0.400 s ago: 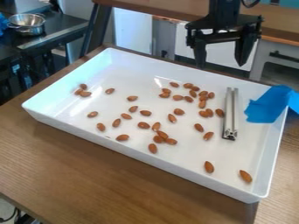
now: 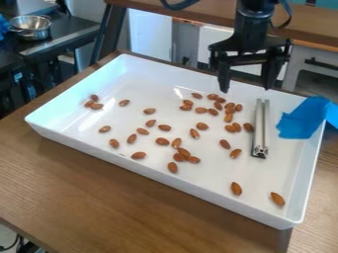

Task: Sweep into pile

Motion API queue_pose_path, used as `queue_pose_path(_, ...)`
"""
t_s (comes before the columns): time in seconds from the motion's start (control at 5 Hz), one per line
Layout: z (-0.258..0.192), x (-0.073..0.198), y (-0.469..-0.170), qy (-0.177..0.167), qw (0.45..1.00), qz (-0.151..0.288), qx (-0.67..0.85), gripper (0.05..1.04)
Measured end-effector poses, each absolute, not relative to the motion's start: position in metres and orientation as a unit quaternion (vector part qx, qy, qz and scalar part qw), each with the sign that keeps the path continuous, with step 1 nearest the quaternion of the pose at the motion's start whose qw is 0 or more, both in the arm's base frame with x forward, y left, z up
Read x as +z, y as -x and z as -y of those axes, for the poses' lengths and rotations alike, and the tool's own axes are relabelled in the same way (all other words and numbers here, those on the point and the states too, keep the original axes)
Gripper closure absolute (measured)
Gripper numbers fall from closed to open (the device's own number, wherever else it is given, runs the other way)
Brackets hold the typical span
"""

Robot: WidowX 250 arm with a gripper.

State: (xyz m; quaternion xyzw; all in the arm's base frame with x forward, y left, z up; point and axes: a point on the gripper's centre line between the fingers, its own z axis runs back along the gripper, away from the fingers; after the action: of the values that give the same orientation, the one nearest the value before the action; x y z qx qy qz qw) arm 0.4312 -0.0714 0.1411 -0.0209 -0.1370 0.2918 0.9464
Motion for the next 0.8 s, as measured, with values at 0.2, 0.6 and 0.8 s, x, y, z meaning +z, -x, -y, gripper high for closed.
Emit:
queue_pose_path(0.2, 0.075, 0.126, -0.434, 0.010, 0.950, 0.130, 0.284, 0.085)
queue_pose_path(0.6, 0.084, 0.117, -0.444, 0.027, 0.956, 0.141, 0.256, 0.084)
queue_pose_path(0.8, 0.092, 0.110, -0.452, 0.036, 0.960, 0.146, 0.237, 0.084)
